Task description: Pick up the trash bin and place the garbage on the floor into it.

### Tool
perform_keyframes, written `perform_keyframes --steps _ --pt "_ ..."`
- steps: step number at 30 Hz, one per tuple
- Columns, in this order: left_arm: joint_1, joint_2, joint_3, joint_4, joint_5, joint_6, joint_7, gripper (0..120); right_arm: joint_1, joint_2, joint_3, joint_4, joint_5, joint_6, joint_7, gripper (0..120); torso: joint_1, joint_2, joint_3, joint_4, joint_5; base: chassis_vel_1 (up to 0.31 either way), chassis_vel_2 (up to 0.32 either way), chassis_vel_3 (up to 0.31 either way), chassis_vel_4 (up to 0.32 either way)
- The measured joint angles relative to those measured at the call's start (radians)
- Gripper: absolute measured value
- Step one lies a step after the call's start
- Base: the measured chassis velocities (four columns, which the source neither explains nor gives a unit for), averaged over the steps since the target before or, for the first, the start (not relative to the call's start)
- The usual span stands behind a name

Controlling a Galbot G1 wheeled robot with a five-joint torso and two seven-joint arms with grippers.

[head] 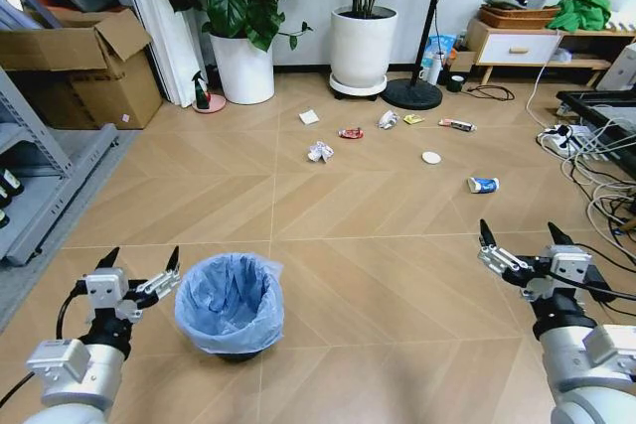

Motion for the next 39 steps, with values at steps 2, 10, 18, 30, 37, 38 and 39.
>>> perform_keyframes --steps 2,10,18,30,37,38,39 --pt "-0.023 0.002 0.003 0.007 -0.010 -0.015 -0.001 100 -0.002 0.009 0.003 -0.016 -0.039 0.027 -0.015 100 0.000 0.000 0.000 -0.0001 0.0002 0.000 0.000 0.000 0.000" --pt "-0.024 0.007 0.008 0.012 -0.011 0.012 -0.016 100 0.004 0.006 0.012 -0.031 -0.043 0.038 -0.044 100 0.000 0.000 0.000 0.0000 0.0002 0.000 0.000 0.000 0.000" --pt "-0.028 0.012 0.020 0.025 -0.073 0.048 -0.018 100 0.007 0.007 0.018 -0.028 -0.012 0.022 -0.043 100 0.000 0.000 0.000 -0.0001 0.0002 0.000 0.000 0.000 0.000" --pt "-0.077 0.087 0.033 0.064 -0.131 0.174 -0.021 100 0.009 -0.011 0.018 -0.045 -0.005 0.021 -0.043 100 0.000 0.000 0.000 0.0000 0.0002 0.000 0.000 0.000 0.000" --pt "-0.198 0.189 0.061 0.158 -0.246 0.417 -0.108 100 0.005 -0.034 0.019 -0.057 0.003 0.017 -0.032 100 0.000 0.000 0.000 -0.0002 0.0003 0.000 0.000 0.000 0.000" --pt "-0.198 0.189 0.061 0.158 -0.246 0.417 -0.108 100 0.005 -0.034 0.019 -0.057 0.003 0.017 -0.032 100 0.000 0.000 0.000 -0.0002 0.0003 0.000 0.000 0.000 0.000" --pt "-0.212 0.205 0.064 0.172 -0.267 0.453 -0.122 100 0.007 -0.037 0.016 -0.062 0.003 0.017 -0.030 100 0.000 0.000 0.000 -0.0001 0.0002 0.000 0.000 0.000 0.000"
